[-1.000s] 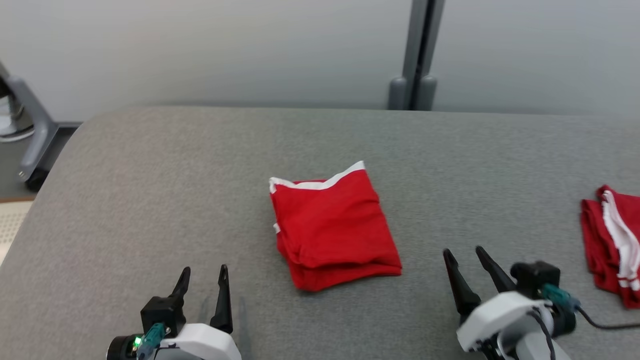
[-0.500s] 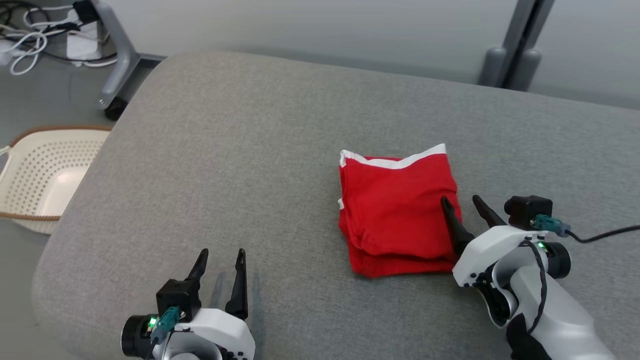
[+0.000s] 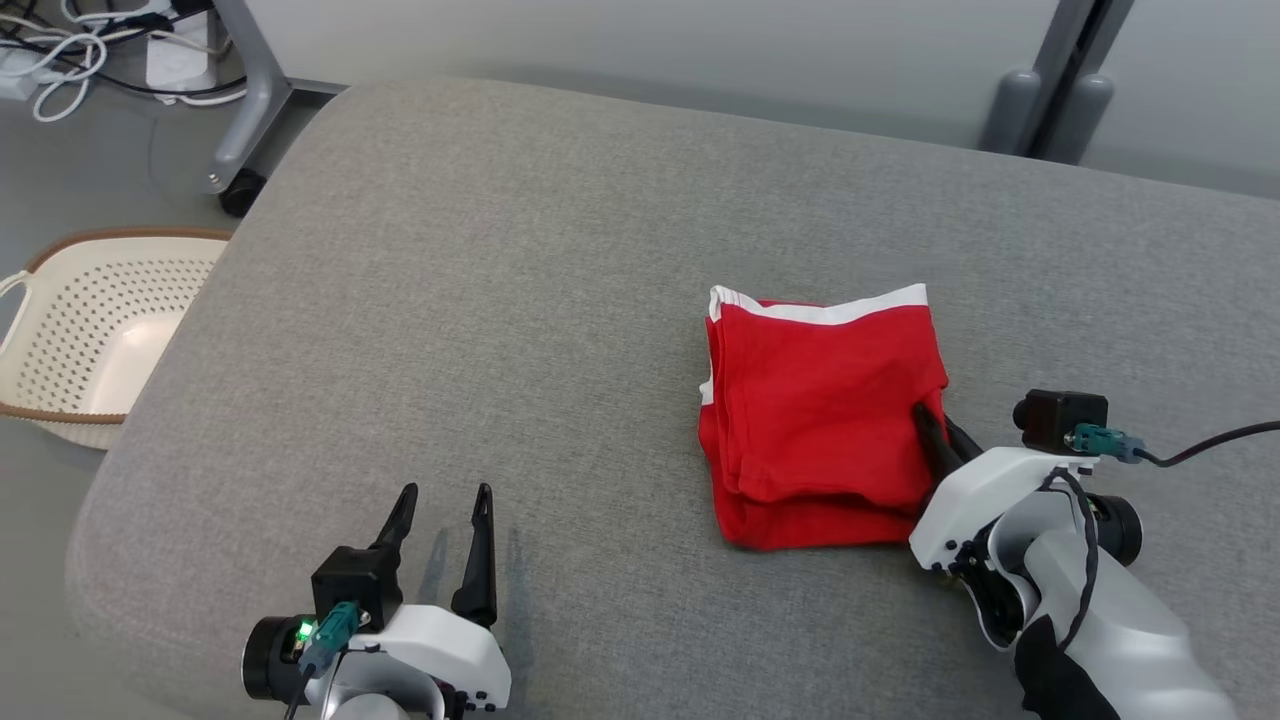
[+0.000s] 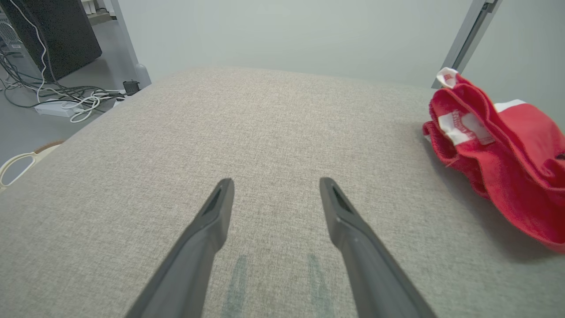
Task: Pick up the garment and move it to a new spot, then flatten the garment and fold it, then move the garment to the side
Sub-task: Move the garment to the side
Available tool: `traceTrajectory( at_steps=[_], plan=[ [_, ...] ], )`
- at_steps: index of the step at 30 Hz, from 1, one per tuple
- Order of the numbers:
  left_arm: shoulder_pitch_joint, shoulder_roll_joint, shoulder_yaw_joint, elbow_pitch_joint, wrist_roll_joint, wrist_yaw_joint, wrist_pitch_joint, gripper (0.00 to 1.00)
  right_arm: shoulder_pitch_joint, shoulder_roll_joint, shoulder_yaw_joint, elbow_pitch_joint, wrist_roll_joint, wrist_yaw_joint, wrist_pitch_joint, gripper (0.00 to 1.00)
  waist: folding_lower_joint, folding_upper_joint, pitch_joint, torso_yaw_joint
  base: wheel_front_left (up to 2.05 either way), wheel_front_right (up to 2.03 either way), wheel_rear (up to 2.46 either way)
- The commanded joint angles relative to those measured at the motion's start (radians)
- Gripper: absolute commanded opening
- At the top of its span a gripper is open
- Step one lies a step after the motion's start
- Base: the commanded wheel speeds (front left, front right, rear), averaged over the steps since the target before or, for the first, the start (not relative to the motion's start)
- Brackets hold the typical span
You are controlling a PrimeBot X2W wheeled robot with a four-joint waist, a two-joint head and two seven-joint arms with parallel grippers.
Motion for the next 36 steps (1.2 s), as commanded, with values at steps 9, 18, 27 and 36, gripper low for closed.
traceTrajectory(
  at_steps=[9, 18, 27, 36],
  plan=[
    [0.016, 0.005, 0.025, -0.011, 0.022, -0.011, -0.005, 1.0, 0.083, -0.011, -0.022, -0.101, 0.009, 0.0, -0.02, 0.0, 0.0, -0.0001, -0.067, -0.205, 0.0, 0.0, 0.0],
    [0.028, 0.004, 0.042, -0.013, 0.032, -0.017, -0.005, 1.0, 0.178, -0.008, 0.009, -0.18, -0.01, 0.0, -0.02, 0.0, 0.0, -0.0001, -0.093, -0.459, 0.0, 0.0, 0.0],
    [0.004, 0.005, 0.017, -0.028, 0.012, -0.019, -0.005, 1.0, 0.187, -0.008, 0.099, -0.219, 0.002, 0.0, -0.02, 0.0, 0.0, -0.0001, -0.073, -0.726, 0.0, 0.0, 0.0],
    [-0.02, 0.006, 0.004, -0.027, 0.031, -0.03, -0.005, 1.0, 0.171, -0.007, 0.134, -0.24, -0.028, 0.0, -0.02, 0.0, 0.0, -0.0001, -0.034, -0.803, 0.0, 0.0, 0.0]
  ],
)
